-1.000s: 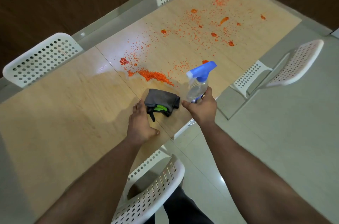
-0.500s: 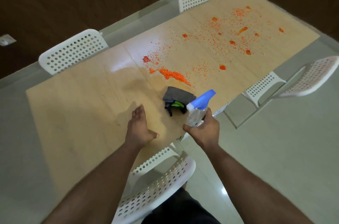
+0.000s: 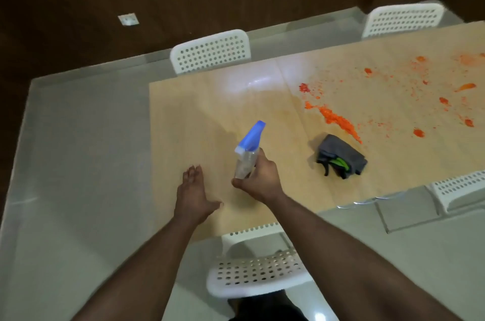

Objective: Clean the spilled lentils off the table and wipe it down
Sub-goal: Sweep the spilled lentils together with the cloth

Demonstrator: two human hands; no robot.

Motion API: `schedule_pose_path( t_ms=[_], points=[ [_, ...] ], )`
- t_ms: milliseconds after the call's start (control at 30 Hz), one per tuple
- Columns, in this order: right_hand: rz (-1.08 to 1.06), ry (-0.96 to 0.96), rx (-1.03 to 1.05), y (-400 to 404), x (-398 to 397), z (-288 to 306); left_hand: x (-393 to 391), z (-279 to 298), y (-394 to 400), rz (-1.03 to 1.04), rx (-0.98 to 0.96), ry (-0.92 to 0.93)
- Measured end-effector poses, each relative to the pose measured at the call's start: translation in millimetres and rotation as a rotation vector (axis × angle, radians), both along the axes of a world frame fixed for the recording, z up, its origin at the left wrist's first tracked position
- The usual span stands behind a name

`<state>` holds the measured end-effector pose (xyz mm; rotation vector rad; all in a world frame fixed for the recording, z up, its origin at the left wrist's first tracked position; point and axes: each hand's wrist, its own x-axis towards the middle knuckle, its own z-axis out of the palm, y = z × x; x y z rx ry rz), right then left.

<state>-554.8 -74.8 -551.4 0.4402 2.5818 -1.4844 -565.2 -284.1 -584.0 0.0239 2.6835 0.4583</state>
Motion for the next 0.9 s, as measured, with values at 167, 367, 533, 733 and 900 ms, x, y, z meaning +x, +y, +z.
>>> schedule_pose_path(
  t_ms=[167, 367, 533, 733, 900],
  points=[
    [0.152, 0.023, -0.050, -54.3, -37.9, -3.3, 11.5, -7.0, -42.3, 0.073, 0.034, -0.019],
    [0.279, 0.013, -0.007, -77.4, -45.5, -7.3, 14.2, -7.8, -42.5, 0.075, 0.059, -0.004],
    [0.300, -0.014, 0.005, -77.6, -44.0, -1.3, 18.5, -7.3, -41.8, 0.050, 0.023, -0.010],
    [0.275, -0.043, 0.107, -58.6, -21.8, 12.2, 37.0, 1.4, -29.5, 0.012, 0.024, 0.108],
    [0.191, -0.079, 0.281, -1.1, 17.5, 13.3, 48.5, 22.6, 18.3, -0.070, 0.010, 0.186]
  ],
)
